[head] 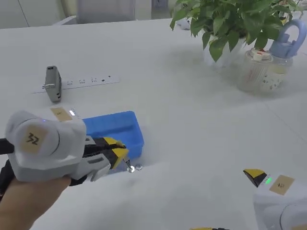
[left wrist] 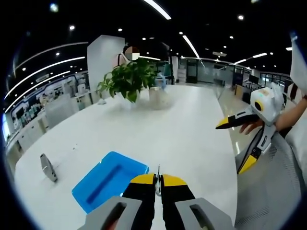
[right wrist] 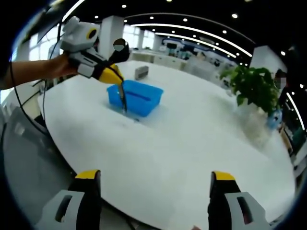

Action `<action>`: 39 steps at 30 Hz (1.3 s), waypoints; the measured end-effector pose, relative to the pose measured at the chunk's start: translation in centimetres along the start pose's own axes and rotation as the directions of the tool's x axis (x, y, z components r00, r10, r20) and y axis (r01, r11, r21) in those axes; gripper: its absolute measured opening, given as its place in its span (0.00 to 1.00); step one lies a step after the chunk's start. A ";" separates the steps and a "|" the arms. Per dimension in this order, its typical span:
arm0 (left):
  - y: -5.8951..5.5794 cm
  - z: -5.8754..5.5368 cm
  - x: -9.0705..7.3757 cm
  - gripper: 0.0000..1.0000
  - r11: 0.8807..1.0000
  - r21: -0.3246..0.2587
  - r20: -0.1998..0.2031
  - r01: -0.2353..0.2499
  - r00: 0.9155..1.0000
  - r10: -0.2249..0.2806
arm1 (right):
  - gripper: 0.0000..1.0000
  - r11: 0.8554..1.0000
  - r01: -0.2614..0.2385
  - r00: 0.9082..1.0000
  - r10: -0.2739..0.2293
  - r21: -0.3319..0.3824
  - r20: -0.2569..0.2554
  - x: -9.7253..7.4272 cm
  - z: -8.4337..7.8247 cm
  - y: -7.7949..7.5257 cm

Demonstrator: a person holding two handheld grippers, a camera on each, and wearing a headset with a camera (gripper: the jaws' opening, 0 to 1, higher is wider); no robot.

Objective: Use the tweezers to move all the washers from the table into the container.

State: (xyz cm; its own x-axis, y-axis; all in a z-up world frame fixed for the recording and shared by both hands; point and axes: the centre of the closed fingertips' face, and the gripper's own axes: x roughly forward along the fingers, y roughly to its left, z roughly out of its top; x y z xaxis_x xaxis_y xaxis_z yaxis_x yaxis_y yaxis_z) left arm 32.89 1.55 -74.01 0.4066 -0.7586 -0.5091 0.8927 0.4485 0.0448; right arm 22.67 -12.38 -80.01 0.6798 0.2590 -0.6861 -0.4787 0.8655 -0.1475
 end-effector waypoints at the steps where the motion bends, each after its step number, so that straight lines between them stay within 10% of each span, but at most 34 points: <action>1: 0.1 0.3 -0.2 0.00 1.000 0.005 0.003 0.000 1.000 0.000 | 0.93 1.000 0.000 1.000 0.000 0.001 0.005 0.0 0.1 0.0; 20: 3.8 2.9 -1.1 0.00 0.997 0.052 0.048 -0.051 0.998 0.049 | 0.91 1.000 -0.001 1.000 0.001 -0.009 -0.018 0.1 -0.2 0.2; 39: 6.8 0.1 2.2 0.00 0.997 0.021 -0.014 -0.069 0.998 0.069 | 0.90 1.000 -0.005 1.000 0.004 -0.010 -0.029 0.2 -0.4 0.2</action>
State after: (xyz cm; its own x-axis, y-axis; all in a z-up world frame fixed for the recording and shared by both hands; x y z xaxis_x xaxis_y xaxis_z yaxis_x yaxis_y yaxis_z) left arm 39.82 2.88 -74.71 0.4644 -0.7189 -0.5172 0.8665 0.4895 0.0977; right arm 22.48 -12.35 -80.46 0.6614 0.2504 -0.7070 -0.4871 0.8602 -0.1510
